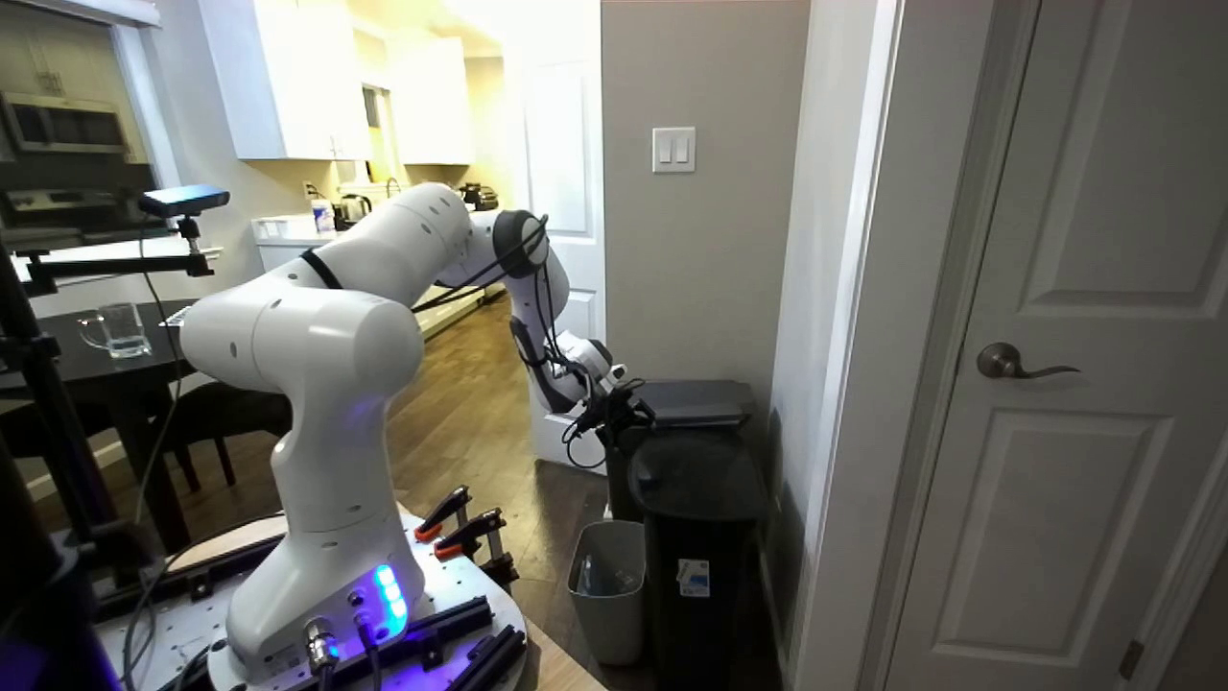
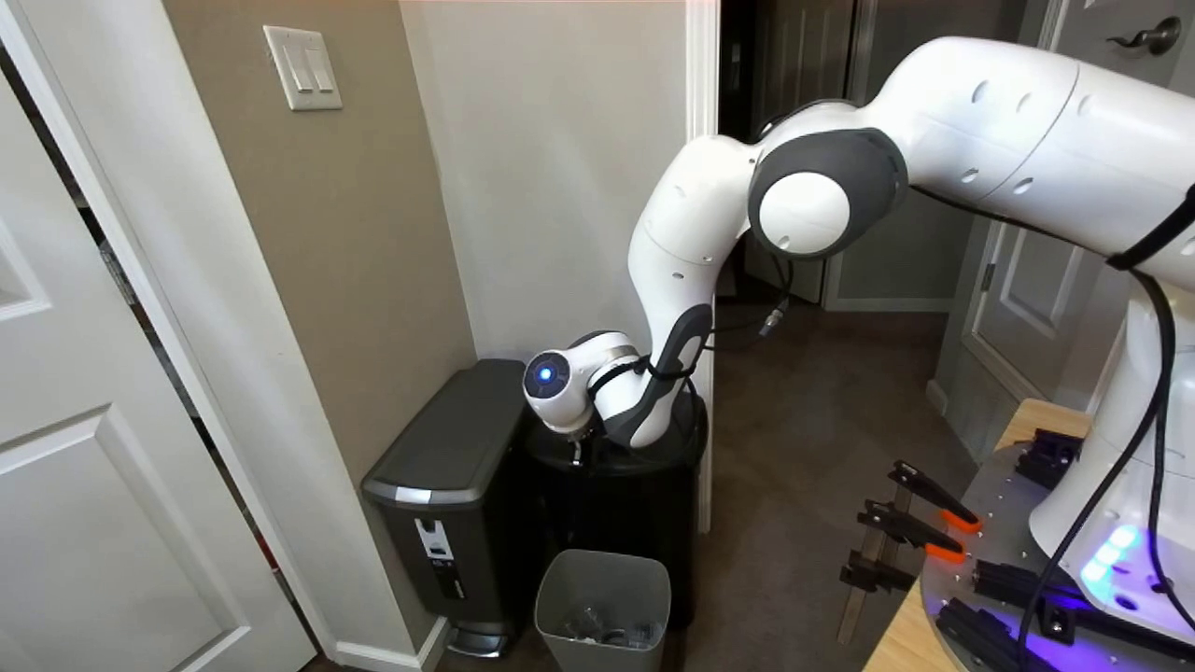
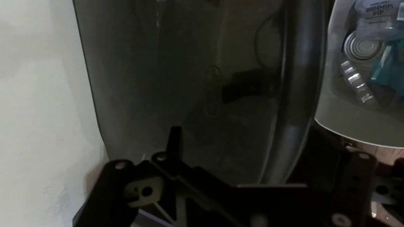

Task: Open the bin to the right

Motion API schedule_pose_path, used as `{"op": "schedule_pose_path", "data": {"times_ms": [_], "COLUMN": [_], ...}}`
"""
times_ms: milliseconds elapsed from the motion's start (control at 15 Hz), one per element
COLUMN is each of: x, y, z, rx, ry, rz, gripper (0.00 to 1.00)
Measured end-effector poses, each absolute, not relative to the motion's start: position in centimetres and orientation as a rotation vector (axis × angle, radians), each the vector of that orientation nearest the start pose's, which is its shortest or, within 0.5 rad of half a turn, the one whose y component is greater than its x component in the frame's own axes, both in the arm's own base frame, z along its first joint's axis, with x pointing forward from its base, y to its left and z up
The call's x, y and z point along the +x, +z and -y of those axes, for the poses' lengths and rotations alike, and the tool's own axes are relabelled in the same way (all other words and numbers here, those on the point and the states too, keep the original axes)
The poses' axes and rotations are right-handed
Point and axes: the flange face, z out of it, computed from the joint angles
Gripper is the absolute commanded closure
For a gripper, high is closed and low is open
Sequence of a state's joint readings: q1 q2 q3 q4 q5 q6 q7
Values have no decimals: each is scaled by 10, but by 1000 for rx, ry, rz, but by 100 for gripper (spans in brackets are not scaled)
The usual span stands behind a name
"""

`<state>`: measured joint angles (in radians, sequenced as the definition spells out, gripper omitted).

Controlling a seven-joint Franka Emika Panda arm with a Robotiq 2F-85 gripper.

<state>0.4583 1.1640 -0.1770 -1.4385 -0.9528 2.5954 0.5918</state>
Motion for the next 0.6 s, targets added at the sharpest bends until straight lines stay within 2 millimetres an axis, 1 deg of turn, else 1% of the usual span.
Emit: {"op": "schedule_pose_path", "data": {"times_ms": [133, 333, 467, 600], "x": [634, 629, 627, 628], "y": [-21, -42, -55, -63], "z": [-226, -236, -238, -237], "rx": [2401, 2388, 2379, 2359], "ry": [312, 306, 304, 309], "rz": [-824, -854, -866, -877], "gripper": [0, 0, 0, 0]}}
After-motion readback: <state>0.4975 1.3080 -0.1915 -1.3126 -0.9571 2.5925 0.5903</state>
